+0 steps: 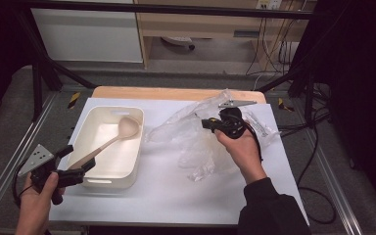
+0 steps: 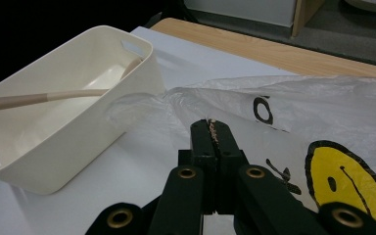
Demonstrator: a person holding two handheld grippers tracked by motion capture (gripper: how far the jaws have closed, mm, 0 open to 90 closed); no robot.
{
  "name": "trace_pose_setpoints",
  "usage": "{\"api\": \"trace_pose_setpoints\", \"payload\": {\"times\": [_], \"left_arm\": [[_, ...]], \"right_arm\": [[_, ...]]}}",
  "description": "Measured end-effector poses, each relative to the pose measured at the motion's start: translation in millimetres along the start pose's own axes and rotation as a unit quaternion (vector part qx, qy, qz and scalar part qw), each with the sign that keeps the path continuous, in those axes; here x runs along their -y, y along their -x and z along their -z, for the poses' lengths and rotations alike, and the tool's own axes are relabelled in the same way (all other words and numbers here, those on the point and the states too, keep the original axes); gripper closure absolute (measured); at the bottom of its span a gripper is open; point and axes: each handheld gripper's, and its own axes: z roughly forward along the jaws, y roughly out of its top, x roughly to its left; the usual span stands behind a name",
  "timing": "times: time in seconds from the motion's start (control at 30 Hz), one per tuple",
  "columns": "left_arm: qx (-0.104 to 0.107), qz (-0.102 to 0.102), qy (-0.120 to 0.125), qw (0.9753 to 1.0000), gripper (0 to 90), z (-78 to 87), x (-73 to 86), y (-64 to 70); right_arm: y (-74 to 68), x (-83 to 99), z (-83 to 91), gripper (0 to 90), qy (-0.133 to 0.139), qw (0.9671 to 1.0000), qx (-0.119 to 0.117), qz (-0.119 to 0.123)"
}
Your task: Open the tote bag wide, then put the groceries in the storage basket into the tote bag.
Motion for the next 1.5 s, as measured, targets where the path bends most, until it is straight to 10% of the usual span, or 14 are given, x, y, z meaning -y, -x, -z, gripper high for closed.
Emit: {"api": "trace_pose_setpoints", "payload": {"times": [1.07,1.5], "left_arm": [[0.009,-0.015,-0.027,0.9995,4.1,-8.9,-7.0,1.5],[0.005,-0.03,-0.083,0.9961,4.9,-27.0,-24.7,6.4]], "right_arm": [[10.8,1.3,1.7,90.0,0.01,0.9994,-0.021,-0.024],[9.1,4.9,4.5,90.0,0.003,0.9996,-0.021,-0.017]]}}
